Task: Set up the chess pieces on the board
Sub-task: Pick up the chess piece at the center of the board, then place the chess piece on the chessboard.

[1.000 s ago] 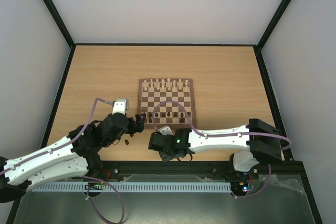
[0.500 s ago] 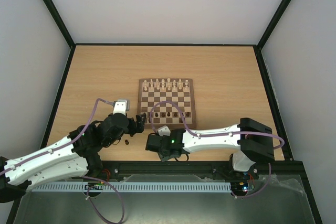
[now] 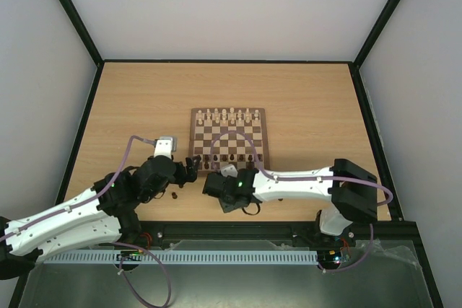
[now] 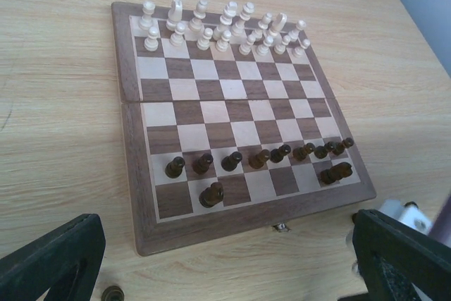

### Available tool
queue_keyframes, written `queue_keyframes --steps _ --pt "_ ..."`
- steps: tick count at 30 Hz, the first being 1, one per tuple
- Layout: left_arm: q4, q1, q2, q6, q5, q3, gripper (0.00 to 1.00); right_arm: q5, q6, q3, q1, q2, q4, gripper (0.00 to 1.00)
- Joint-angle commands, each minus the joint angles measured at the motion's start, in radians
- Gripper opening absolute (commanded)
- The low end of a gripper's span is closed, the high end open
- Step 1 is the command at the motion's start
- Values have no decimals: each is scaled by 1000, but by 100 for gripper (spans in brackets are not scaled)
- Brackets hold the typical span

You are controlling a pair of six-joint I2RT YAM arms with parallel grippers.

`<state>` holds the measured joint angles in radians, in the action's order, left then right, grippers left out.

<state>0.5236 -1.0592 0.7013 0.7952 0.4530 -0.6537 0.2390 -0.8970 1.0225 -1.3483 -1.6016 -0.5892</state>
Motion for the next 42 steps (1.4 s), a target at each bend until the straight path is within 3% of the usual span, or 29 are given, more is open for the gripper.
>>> queue_keyframes --steps 1,11,23,42 --pt "11 15 -59 18 50 6 99 48 73 61 91 52 -83 11" --pt "18 19 -107 27 55 11 99 9 257 273 288 -14 -131 11" --pt "13 20 -123 23 50 15 99 -10 326 390 319 -186 -170 11" --pt "10 19 -120 19 46 15 99 10 346 417 329 -267 -160 11"
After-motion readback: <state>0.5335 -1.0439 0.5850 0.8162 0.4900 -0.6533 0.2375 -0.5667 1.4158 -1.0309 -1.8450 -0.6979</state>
